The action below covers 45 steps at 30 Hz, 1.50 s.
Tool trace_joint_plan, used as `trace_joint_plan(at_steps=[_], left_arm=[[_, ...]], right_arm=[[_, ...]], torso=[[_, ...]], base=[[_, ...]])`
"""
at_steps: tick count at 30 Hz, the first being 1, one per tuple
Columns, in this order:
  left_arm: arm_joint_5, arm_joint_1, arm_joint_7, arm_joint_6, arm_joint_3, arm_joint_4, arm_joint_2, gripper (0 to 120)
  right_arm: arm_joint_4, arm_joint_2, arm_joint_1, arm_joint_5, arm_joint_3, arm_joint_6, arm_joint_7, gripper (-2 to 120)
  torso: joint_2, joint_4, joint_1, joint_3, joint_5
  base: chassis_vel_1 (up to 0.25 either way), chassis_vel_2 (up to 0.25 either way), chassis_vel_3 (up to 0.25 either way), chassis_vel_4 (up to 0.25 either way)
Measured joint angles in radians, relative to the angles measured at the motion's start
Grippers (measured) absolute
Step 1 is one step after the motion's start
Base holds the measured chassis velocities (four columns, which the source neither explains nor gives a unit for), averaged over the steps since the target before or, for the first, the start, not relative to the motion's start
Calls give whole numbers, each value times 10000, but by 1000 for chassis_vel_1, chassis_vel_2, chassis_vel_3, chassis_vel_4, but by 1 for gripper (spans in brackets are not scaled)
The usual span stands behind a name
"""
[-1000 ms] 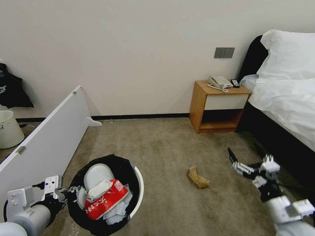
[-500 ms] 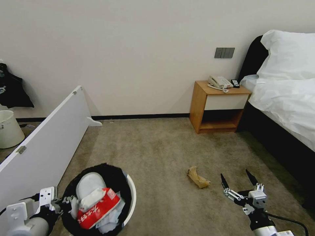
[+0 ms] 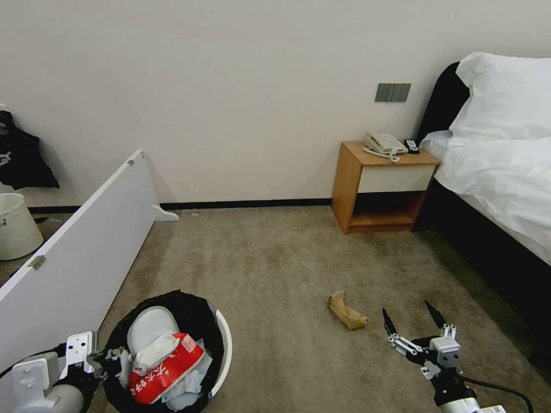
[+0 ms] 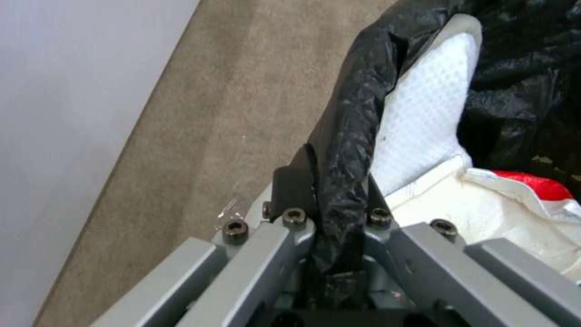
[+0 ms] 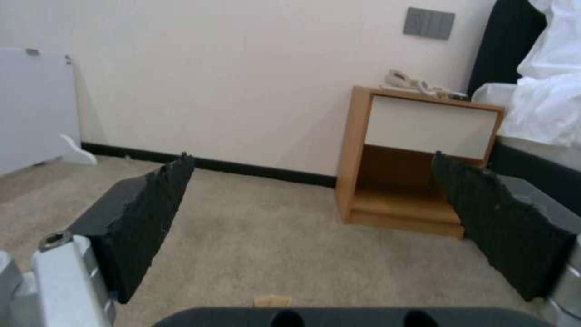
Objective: Pick up the trash bin, then pick up the garbage from the floor and place it into the trash bin.
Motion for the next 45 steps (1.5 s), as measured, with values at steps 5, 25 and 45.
trace_joint_plan(at_steps=[5,25,45], left_arm=[[27,-34,-4,0,13,8,-12,1],[87,-28,11,0,15,28,-35,1],[46,-86,28,-14,45,47,19,1]], right_arm=[[-174,67,99,205,26,-1,-163,100],[-229,76,150,261,8,2,-304,100],[-197,28,172,302,48,-17,-380,100]], torso=[[0,0,0,0,0],[0,0,0,0,1],[0,0,0,0,1]], base=[[0,0,0,0],[-23,21,25,-23],[-28,42,34,-33]])
